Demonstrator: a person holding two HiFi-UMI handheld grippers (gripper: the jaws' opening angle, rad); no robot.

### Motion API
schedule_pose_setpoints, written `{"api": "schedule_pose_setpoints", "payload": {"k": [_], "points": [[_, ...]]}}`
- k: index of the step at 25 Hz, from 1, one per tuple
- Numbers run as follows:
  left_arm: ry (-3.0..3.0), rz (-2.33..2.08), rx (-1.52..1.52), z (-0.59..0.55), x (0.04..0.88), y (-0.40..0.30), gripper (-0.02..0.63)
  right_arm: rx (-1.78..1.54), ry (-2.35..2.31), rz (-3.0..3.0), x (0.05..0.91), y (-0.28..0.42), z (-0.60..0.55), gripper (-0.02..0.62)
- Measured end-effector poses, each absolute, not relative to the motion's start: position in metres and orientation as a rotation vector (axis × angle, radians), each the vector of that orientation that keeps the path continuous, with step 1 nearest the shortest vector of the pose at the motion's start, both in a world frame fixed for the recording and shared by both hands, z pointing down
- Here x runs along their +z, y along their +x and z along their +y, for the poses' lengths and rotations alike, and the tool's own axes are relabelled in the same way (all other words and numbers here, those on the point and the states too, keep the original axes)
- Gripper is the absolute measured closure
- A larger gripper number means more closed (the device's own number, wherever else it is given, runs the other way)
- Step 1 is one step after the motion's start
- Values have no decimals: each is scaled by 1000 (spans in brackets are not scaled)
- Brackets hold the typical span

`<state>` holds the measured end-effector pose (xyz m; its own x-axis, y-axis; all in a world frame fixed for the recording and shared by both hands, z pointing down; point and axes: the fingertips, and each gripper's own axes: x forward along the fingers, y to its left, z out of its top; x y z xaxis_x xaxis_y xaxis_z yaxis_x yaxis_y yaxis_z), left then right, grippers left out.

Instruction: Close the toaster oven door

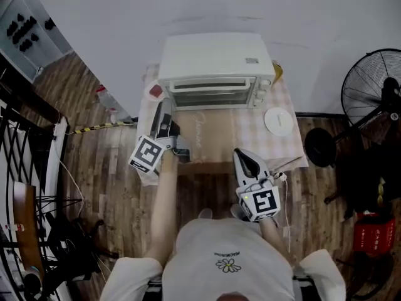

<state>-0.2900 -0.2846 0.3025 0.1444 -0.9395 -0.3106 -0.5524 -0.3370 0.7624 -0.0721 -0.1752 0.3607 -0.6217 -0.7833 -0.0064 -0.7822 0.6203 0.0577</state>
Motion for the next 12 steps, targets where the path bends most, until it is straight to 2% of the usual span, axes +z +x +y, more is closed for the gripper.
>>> {"api": "schedule_pose_setpoints", "payload": {"k": [12], "points": [[2550,-2063,-334,-190,270,-221,444,-204,1339,-2848,345,-82,-185,584]]}}
